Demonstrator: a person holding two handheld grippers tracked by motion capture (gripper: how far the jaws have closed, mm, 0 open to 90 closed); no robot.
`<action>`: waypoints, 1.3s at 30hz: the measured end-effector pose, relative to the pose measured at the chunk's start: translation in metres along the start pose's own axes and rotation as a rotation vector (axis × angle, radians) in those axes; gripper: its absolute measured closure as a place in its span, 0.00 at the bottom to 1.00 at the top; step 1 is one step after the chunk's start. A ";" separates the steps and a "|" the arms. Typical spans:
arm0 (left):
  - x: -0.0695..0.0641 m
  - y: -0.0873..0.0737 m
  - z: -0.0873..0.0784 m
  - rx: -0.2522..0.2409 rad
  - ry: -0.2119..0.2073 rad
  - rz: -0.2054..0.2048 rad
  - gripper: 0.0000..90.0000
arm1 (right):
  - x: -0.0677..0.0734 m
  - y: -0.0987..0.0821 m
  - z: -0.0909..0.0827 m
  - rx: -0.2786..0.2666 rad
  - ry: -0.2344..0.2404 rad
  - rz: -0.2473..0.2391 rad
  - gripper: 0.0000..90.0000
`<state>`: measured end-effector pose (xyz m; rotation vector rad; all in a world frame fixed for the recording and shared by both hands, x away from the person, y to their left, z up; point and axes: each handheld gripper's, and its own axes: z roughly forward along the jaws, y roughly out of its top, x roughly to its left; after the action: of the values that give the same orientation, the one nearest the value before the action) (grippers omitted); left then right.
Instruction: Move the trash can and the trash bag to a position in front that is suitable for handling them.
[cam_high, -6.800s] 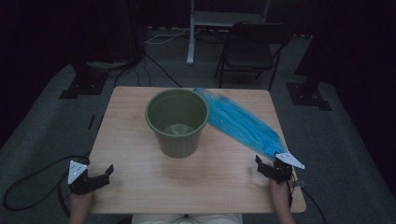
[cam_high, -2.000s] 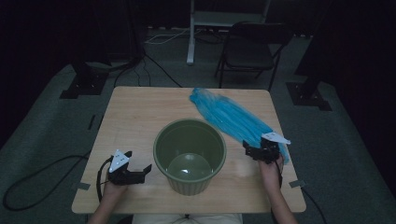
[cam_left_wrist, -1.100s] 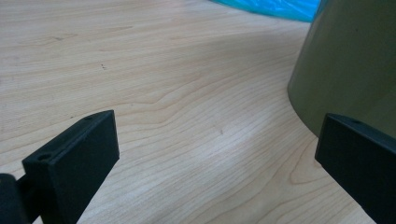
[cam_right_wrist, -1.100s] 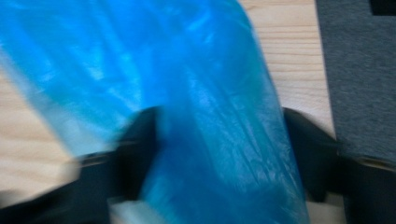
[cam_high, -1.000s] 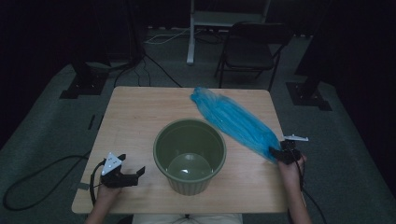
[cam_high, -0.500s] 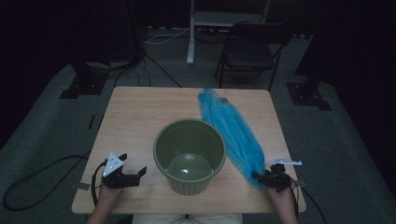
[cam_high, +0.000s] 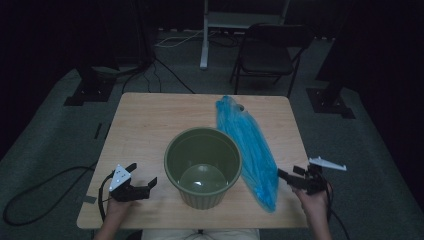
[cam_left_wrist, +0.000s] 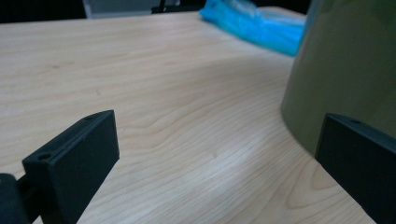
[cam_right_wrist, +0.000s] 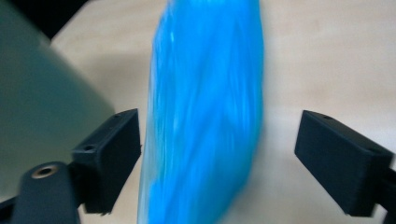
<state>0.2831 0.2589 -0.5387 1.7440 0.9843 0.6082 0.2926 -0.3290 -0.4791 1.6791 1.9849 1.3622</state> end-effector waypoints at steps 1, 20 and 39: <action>0.001 -0.001 0.000 0.004 -0.006 -0.004 0.00 | -0.002 0.012 0.009 -0.002 0.006 -0.002 0.16; 0.000 -0.005 -0.006 -0.068 -0.032 -0.012 0.00 | -0.013 0.109 0.203 0.211 -0.161 -0.171 0.32; -0.002 -0.005 -0.007 -0.078 -0.011 -0.002 0.00 | 0.016 0.066 0.200 0.201 -0.217 -0.333 0.96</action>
<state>0.2746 0.2617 -0.5409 1.6756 0.9426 0.6268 0.4649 -0.2193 -0.5349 1.4142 2.2032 0.8554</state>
